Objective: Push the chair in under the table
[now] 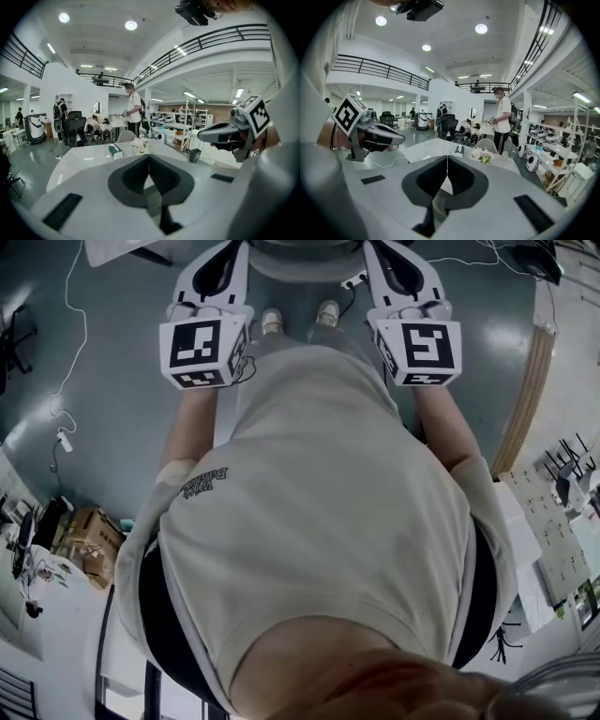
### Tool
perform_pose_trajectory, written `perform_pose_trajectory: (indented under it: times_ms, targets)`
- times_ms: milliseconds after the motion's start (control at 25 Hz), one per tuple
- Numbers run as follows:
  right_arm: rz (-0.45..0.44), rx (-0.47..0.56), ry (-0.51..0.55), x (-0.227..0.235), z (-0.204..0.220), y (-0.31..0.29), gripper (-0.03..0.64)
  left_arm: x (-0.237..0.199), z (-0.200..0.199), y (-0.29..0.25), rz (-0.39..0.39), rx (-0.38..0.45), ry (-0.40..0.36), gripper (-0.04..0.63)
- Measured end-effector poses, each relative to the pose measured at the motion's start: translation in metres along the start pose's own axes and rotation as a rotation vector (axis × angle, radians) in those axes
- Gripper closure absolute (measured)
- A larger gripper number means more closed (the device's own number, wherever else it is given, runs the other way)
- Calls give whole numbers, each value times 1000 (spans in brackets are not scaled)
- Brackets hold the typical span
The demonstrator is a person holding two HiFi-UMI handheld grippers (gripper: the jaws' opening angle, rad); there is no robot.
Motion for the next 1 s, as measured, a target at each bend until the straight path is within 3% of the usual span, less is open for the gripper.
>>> perform_pose_trajectory:
  times_ms: [320,440,560,760,840,960,1000]
  targets:
    - [51,-85,-87,37,35,-17,604,-7,20,-35,-34,-110,-6,583]
    - [56,-117,-187,49,56,-29,595,-10,28,-53,-32,-135,-5,581]
    - [59,-157,-247,59,74,-43,480,-16,42,-71,-49,-167,-14,531]
    - [77,-242,-282,77,110,-65,448,-20,84,-108,-59,-255,-41,504]
    - [84,-278,-298,82,125,-70,431,-20,103,-119,-15,-338,30,483]
    - [101,-331,-320,91,149,-76,414,-22,130,-134,28,-450,206,455]
    - [107,-351,-328,93,158,-77,405,-24,139,-137,24,-475,216,448]
Point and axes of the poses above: the fingertips, and each gripper's own axes: y backward along the fingers, x to its right, z out of its underside, the point moved 5 cm from there along y, backward along the fingers, and after that the axes turned 12 degrees about -z, right-handed, at the moved point
